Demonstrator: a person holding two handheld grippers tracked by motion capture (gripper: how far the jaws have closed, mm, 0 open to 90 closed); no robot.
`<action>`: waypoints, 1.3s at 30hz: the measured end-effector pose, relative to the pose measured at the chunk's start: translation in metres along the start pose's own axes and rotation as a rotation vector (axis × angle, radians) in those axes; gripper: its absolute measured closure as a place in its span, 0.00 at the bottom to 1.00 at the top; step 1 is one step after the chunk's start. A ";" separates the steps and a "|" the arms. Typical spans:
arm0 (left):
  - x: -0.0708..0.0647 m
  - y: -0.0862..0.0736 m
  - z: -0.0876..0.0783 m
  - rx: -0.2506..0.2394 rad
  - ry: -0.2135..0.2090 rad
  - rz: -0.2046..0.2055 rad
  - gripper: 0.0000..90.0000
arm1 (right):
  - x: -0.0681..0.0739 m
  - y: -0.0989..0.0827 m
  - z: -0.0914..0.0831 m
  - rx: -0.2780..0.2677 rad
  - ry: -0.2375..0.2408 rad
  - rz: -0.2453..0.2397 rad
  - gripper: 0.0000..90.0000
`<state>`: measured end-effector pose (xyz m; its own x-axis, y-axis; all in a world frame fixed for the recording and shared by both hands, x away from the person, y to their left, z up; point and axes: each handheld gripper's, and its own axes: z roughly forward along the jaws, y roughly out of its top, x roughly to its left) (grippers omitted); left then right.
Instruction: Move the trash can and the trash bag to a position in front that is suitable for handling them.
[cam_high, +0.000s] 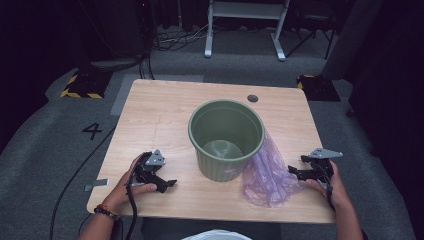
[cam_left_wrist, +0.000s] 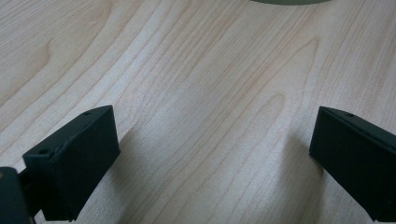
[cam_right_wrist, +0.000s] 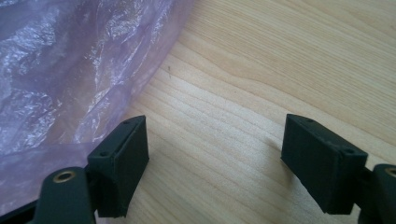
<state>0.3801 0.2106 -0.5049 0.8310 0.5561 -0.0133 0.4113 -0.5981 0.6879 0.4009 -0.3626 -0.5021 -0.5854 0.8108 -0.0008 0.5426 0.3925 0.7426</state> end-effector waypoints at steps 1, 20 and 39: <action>0.000 0.000 0.000 0.000 0.000 0.000 0.01 | 0.000 0.000 0.000 0.000 0.001 0.001 0.26; 0.000 0.000 0.000 0.001 0.004 0.000 0.01 | 0.003 0.002 -0.002 -0.009 -0.011 -0.016 0.26; -0.001 0.000 0.000 0.001 0.005 -0.001 0.01 | 0.057 0.065 -0.032 -0.219 0.097 -0.134 0.27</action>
<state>0.3796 0.2103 -0.5049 0.8289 0.5593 -0.0101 0.4120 -0.5982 0.6873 0.3833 -0.3047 -0.4330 -0.7036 0.7086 -0.0527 0.3191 0.3814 0.8676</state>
